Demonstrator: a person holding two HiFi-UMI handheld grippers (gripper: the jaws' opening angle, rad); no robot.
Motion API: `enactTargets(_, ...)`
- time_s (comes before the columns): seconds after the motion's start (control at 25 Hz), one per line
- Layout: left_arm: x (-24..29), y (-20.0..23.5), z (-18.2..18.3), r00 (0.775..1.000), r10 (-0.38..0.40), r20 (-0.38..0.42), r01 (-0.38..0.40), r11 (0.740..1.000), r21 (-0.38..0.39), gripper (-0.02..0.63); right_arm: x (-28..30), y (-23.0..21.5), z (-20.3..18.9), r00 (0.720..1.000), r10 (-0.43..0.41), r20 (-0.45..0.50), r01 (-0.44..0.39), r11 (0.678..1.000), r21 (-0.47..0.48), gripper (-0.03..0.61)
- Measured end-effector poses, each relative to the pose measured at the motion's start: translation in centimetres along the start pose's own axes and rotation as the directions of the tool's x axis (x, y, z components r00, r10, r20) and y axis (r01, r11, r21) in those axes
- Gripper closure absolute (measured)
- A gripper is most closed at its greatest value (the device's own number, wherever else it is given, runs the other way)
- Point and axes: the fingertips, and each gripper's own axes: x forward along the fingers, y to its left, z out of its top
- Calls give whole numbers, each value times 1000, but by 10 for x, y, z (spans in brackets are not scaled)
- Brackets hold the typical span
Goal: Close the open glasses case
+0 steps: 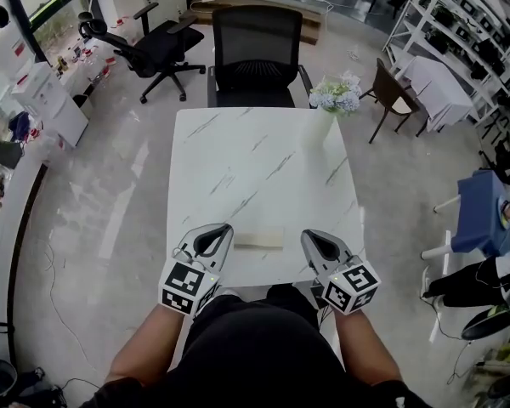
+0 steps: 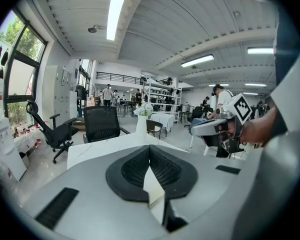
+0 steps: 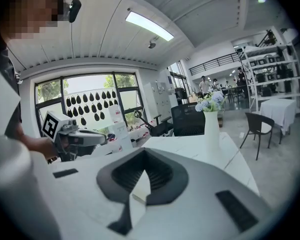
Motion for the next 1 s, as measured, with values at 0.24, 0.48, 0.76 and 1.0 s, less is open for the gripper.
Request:
enactTargets(0.24,2,-5,1,1000,-2,2,2,1000,22,609,-3,-2,-4,1000,2,-11,-1,1000,7,578)
enactTargets(0.48,4,-4,-1,1000,-10,-3,10,1000,24,609,0,-2,-4,1000,1,-13,0,1000,3,578)
enactTargets(0.76,2,-9,-1,1000,-13,-7,13,1000,27,609,-3,0,-4,1000,6,-16,-6,1000,-10,578)
enactTargets(1.0,2,-5,1,1000,-18,-12,18,999,32,610,1,1,-4,1000,4,-24,-5,1000,-14,577)
